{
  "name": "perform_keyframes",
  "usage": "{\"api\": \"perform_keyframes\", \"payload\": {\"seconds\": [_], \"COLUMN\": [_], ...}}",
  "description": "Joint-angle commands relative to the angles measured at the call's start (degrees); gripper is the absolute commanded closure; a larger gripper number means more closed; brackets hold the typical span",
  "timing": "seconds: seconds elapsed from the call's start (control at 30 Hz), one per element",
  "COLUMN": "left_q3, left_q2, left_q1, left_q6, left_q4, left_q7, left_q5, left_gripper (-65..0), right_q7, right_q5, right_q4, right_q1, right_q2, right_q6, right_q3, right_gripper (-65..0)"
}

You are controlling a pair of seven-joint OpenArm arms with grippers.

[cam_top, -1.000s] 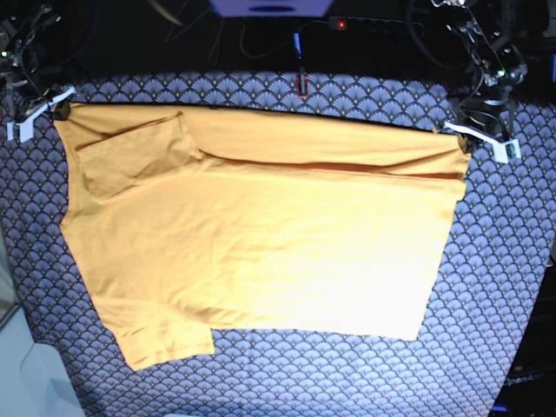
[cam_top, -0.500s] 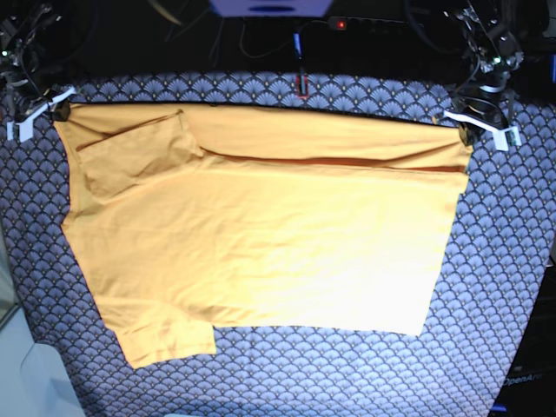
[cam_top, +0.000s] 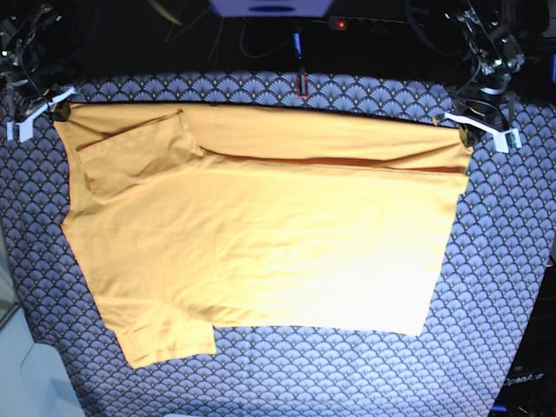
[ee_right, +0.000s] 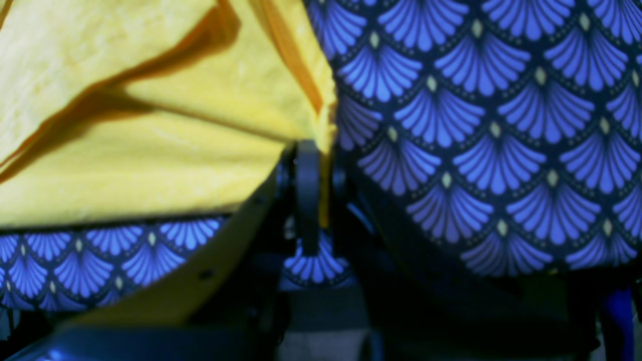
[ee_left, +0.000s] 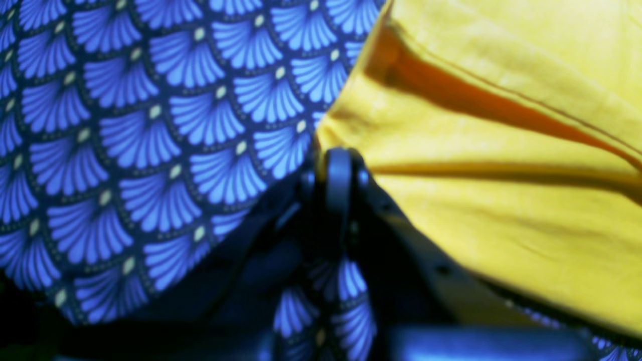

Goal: Fold the T-shirt properly

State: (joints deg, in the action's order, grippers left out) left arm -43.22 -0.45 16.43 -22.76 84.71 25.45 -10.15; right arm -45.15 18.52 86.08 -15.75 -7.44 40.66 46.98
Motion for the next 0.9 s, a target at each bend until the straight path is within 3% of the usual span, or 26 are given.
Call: {"api": "perform_keyframes", "payload": {"seconds": [0.0,0.3,0.43,0.6,0.87], "left_q3": [-0.34,-0.34,-0.34,-0.34,-0.6], "left_q2": [-0.83,-0.83,-0.83,-0.83,-0.65], "left_q1": [0.15,0.15,0.15,0.15,0.23], "left_q6": [1.27,1.27,1.27,1.27,1.27], "left_q4": [0.44,0.44,0.44,0.44,0.96], "left_q7": [0.53,0.53,0.44,0.26,0.09], "left_q5": [1.23,1.23,1.23,1.23,1.23], "left_gripper": [0.0,0.0,-3.7,-14.0,-38.3], "right_q7": [-1.58,-2.02,-2.11,-2.11,-2.2], "right_q5": [-1.95,-1.95,-1.95,-1.95,-1.95], "right_q4": [0.11,0.11,0.11,0.11,0.11], "right_q1": [-0.38,-0.3,-0.3,-0.3,-0.3], "right_q2": [-0.6,-0.6,-0.6,-0.6,-0.6], "right_q6": [-0.66,-0.66,-0.66,-0.66,-0.66], "right_q3": [0.18,0.18,0.18,0.18,0.53], "right_gripper": [0.0,0.0,0.0,-0.2,-20.5]}}
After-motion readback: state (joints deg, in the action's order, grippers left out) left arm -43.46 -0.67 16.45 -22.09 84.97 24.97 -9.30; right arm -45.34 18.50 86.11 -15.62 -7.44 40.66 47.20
